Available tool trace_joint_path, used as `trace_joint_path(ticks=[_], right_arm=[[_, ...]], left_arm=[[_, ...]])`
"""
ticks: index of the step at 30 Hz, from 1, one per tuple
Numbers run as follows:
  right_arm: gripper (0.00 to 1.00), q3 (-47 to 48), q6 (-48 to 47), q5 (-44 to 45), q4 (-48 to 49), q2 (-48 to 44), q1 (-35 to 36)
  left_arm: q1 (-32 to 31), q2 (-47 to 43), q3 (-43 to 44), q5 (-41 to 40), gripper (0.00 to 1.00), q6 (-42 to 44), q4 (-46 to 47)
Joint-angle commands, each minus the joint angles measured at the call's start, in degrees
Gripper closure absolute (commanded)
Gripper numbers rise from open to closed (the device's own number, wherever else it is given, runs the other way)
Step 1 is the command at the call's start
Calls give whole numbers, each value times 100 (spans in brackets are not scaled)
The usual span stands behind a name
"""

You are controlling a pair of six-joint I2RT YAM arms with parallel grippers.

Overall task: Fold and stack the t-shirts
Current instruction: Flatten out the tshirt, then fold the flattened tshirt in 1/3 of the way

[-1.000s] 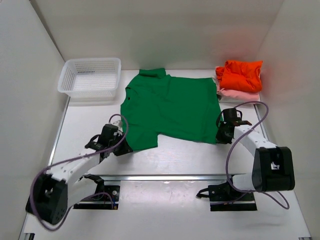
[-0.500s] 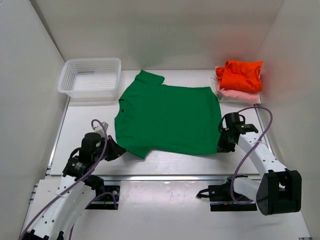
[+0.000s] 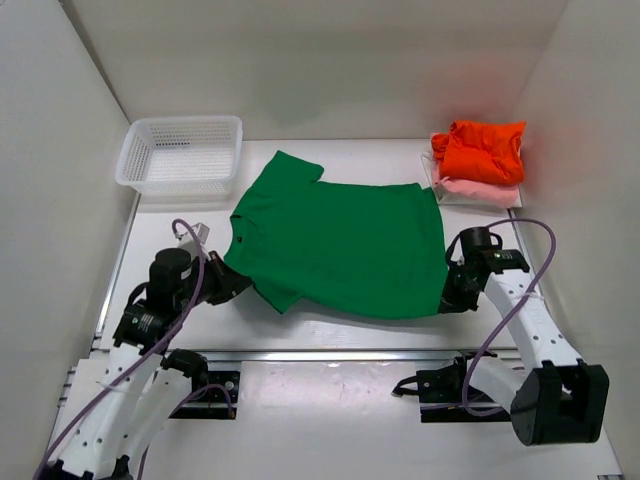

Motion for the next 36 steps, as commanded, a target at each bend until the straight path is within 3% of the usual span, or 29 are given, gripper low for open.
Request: trace_joint_path(ticks=[1, 7, 20, 30, 32, 33, 34, 35, 36], right_arm=[[100, 392, -311, -196, 173, 378, 14], [100, 901, -539, -83, 551, 1336, -39], [100, 1913, -751, -29, 1087, 2857, -479], [100, 2309, -628, -205, 1720, 3613, -532], [88, 2457, -689, -127, 2070, 3675, -558], [83, 2458, -672, -39, 2333, 3649, -575], [70, 2467, -663, -4, 2467, 3561, -601], [57, 2371, -619, -3, 2712, 3474, -593], [52, 2257, -523, 14, 2932, 3307, -671]], left_arm=[[49, 488, 117, -236, 100, 119, 734], [637, 1393, -33, -113, 100, 347, 1754], [673, 3476, 802, -368, 100, 1006, 2651], [839, 4628, 1127, -597, 100, 955, 3371], [998, 4751, 1179, -763, 100, 823, 3644], [1120, 4848, 1249, -694, 89, 770, 3854], [1217, 4849, 1363, -633, 57, 709, 3995], [1261, 4936, 1408, -502, 53, 665, 4058], [1349, 4989, 1487, -257, 56, 655, 4093]])
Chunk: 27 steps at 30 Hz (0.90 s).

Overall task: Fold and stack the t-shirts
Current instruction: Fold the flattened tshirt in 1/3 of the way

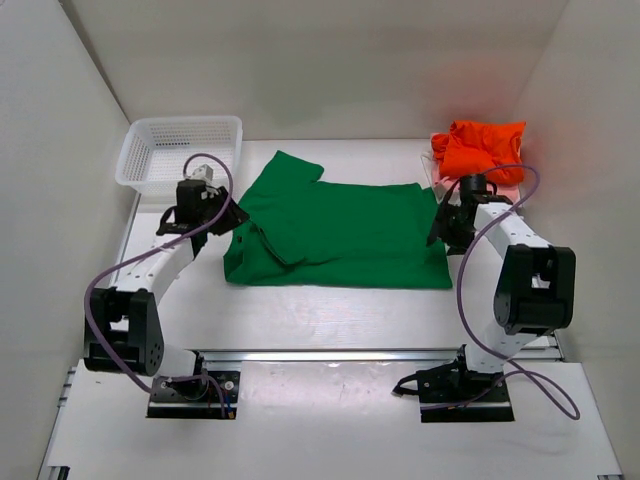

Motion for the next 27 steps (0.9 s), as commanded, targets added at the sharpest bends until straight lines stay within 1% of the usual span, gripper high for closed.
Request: trace_joint_path(ticks=[1, 2, 3, 5, 6, 7, 8, 9, 10, 11, 13, 15, 18, 19, 21, 23, 24, 25, 26, 27], right_arm=[[39, -6, 116, 130, 997, -593, -143], [31, -250, 273, 113, 1076, -786, -178], [30, -444, 370, 87, 1138, -962, -222], [30, -849, 555, 69, 1190, -1445, -214], [31, -1120, 591, 8, 1252, -1543, -187], [33, -1436, 652, 7, 1296, -1762, -161], [36, -1674, 644, -71, 1392, -1938, -100], [42, -1790, 661, -185, 1558, -1983, -91], [46, -1956, 748, -238, 1604, -2027, -56], [51, -1984, 706, -361, 1665, -1975, -21], [53, -1949, 661, -459, 1885, -1704, 94], [54, -1827, 583, -415, 2016, -1387, 365], [56, -1694, 599, -327, 2131, -930, 664], [56, -1668, 635, -309, 2140, -816, 752], [55, -1659, 705, -266, 1965, -639, 832], [52, -1659, 714, -309, 1754, -473, 876], [47, -1581, 671, -327, 901, -219, 1033], [47, -1580, 670, -327, 892, -165, 1034], [46, -1580, 635, -309, 692, -103, 1104], [46, -1641, 618, -301, 638, -42, 1227]], left_arm=[[261, -9, 475, 366, 54, -192, 612], [235, -18, 476, 541, 53, -202, 516], [192, -123, 476, 587, 50, -89, 297], [-10, -334, 74, 613, 54, 9, -82], [-115, -648, -103, 492, 54, 61, -257], [-308, -956, -522, 299, 52, 79, -354], [-493, -1272, -953, 71, 48, 27, -382], [-564, -1414, -1183, -27, 48, 35, -356], [-678, -1616, -1525, -185, 53, -43, -321], [-705, -1670, -1807, -230, 62, -79, -338], [-749, -1523, -2037, -300, 70, -53, -146], [-837, -1207, -2021, -545, 74, 52, -136], [-1188, -600, -1626, -1326, 72, 272, -425], [-1311, -407, -1503, -1573, 70, 290, -521], [-1356, -81, -1318, -1715, 71, 369, -794], [-1356, 279, -1055, -1794, 72, 509, -1311], [-1495, 359, -993, -1951, 75, 710, -1949], [-1496, 360, -1053, -1953, 75, 712, -1955], [-1496, 247, -1088, -1927, 77, 703, -2068], [-1540, 71, -1193, -1805, 82, 660, -2139]])
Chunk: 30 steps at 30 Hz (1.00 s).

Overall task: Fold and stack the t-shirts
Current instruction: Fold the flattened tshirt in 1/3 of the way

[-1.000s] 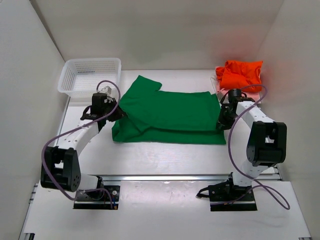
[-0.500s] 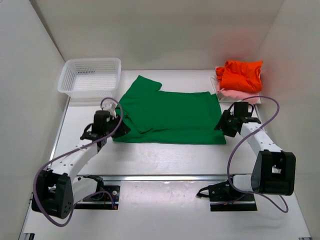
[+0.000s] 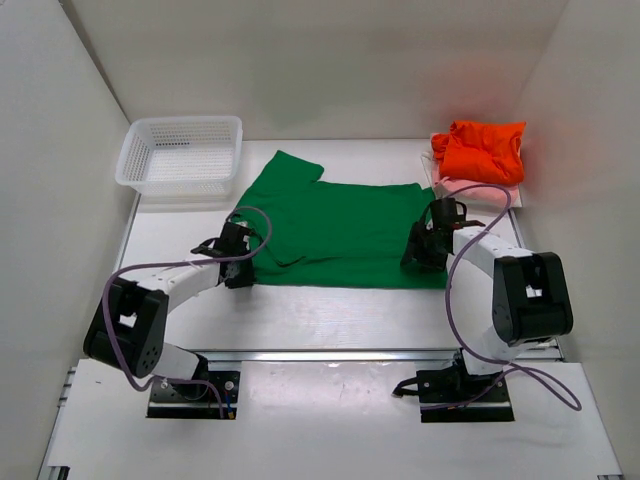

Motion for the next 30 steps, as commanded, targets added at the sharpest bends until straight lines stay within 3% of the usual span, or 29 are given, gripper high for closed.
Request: trace_joint_path(ticks=[1, 7, 10, 14, 17, 21, 25, 28, 30], right_arm=[[44, -185, -65, 14, -1017, 420, 281], [42, -581, -29, 198, -1360, 219, 720], [41, -748, 5, 164, -1282, -115, 651], [42, -722, -73, 111, -1142, -309, 344], [42, -617, -196, 190, -1185, -160, 255], [42, -520, -266, 199, -1080, 51, 281], [41, -423, -267, 146, -1123, 78, 308], [41, -441, -336, 50, -1123, 7, 220], [40, -397, -337, 23, -1141, -125, 141]], left_arm=[[-161, -304, -191, -173, 85, 185, -1011], [-697, -1322, 54, 46, 95, -174, -1785], [-391, -2042, 99, 467, 95, -184, -1524], [58, -2449, 73, 348, 90, -105, -952], [243, -1950, -15, -84, 84, 79, -424], [287, -598, 54, -329, 85, 194, 454], [33, 212, 519, -646, 86, 273, -148], [-29, 504, 600, -411, 86, 457, -826], [-135, 487, 416, -454, 93, 396, -1108]])
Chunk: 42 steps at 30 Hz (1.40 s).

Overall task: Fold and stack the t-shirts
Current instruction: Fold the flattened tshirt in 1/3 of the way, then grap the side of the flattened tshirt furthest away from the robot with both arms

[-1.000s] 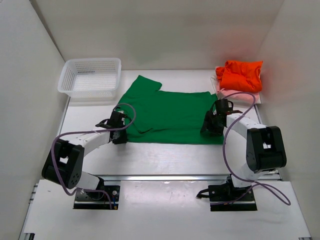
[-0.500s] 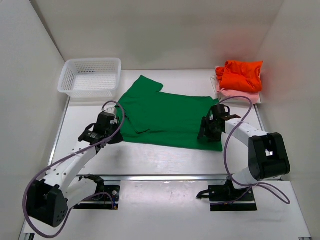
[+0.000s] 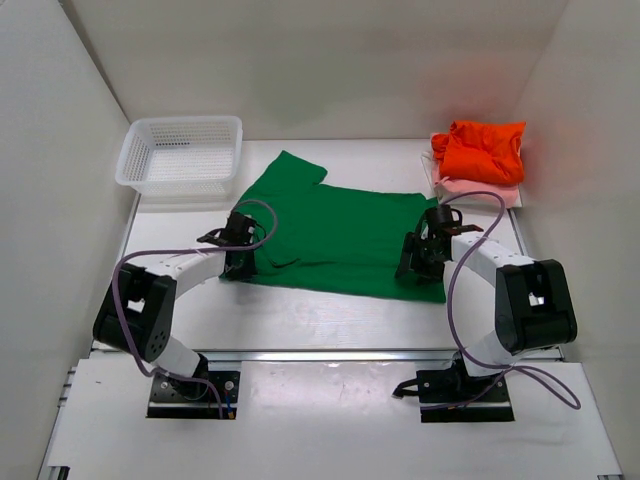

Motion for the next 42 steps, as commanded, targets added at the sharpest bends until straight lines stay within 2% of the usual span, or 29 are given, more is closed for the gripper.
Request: trace_joint_path(ticks=[1, 3, 6, 12, 16, 20, 23, 27, 28, 29, 32, 35, 36, 40, 41, 42], right_arm=[[41, -272, -212, 148, -540, 74, -206], [41, -176, -309, 130, -567, 39, -294], [40, -89, -441, 147, -698, 30, -470], [40, 87, -634, 60, -786, 153, -725], [36, 184, -792, 42, -1101, 320, -726], [33, 605, -933, 208, -1743, 215, -480], [27, 1282, -933, 305, -2200, -14, -295], [26, 2363, -933, 279, -2237, 170, -462], [25, 2608, -872, 305, -2132, 249, -540], [25, 2802, -811, 349, -2070, 389, -576], [25, 3181, -539, 569, -1719, 828, -603], [28, 3191, -65, 902, -886, 1014, -480], [30, 3130, 67, 990, -735, 1049, -471], [50, 2804, 727, 1430, 275, 1128, -515], [52, 2734, 850, 1491, 521, 1137, -550], [52, 2716, 929, 1553, 602, 1251, -567]], left_arm=[[-233, -143, -205, -126, 93, 86, -849], [-260, -555, -582, 13, 100, -46, -823], [-338, -899, -821, 445, 100, -213, -980], [-901, -829, -250, 603, 100, -267, -2140], [-1060, -1293, -346, 1023, 100, -266, -2545], [-762, -2164, -93, 1367, 100, -178, -2923], [1, -2534, 1125, 1762, 100, 111, -3108], [188, -1956, 2717, 1746, 99, 156, -2705], [223, -1624, 2930, 1824, 97, 164, -2504], [214, -1246, 3193, 1851, 85, 173, -2258], [346, -315, 3634, 1938, 77, 165, -1468], [539, 505, 3933, 2193, 88, 59, -727], [609, 715, 4073, 2185, 100, 42, -474], [794, 1876, 4592, 2353, 100, -46, 3], [760, 2199, 4880, 2335, 100, -3, 73], [742, 2472, 5161, 2308, 76, 58, 47]])
